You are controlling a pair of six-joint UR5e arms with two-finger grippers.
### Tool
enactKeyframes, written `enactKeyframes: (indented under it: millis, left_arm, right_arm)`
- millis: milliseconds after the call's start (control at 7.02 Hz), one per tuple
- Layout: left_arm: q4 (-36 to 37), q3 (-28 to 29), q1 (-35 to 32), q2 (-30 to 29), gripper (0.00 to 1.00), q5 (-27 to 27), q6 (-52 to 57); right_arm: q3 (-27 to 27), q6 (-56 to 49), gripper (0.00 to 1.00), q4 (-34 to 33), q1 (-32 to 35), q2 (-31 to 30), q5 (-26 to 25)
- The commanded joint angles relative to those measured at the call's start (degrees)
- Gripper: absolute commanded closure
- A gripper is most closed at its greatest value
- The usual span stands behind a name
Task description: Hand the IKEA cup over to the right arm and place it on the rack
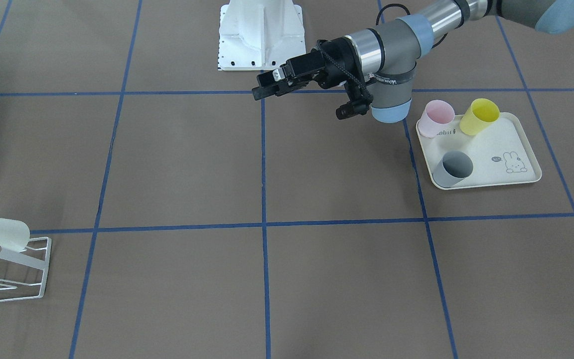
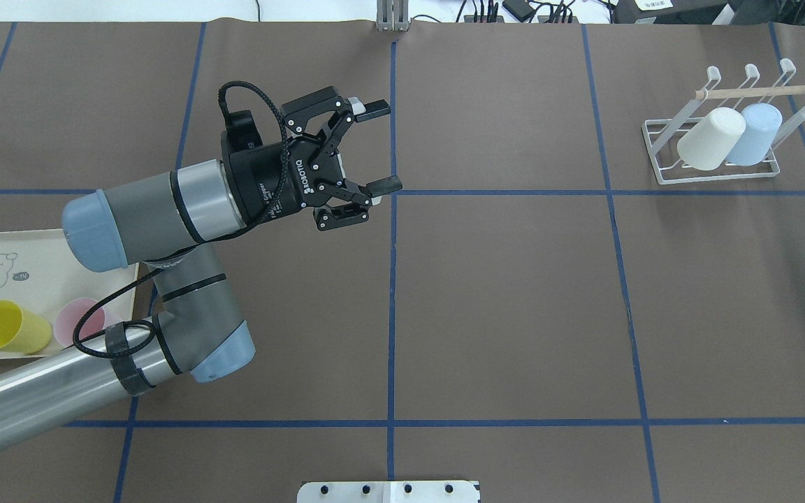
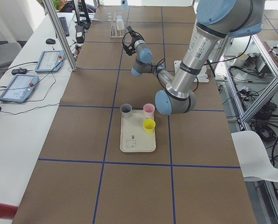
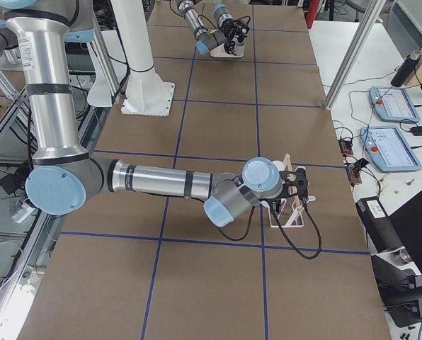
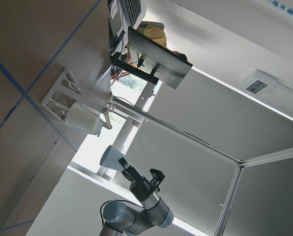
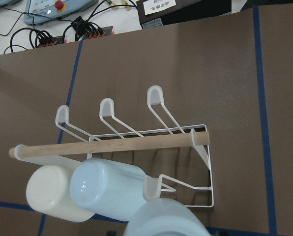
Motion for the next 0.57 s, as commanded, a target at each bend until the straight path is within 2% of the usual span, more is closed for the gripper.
enactKeyframes:
  millis: [0,427]
  left_arm:
    - [0.0,0.0,0.0,0.1,0.0,0.0,0.0]
    - [0.0,0.1,0.1,0.1,0.01,0.1,0.0]
  right_arm:
    - [-0.3,-4.9,1.0,-3.7,-2.0,1.0,-3.5]
    - [-0.4,-6.4,1.0,-6.5,-2.5,2.3,-4.1]
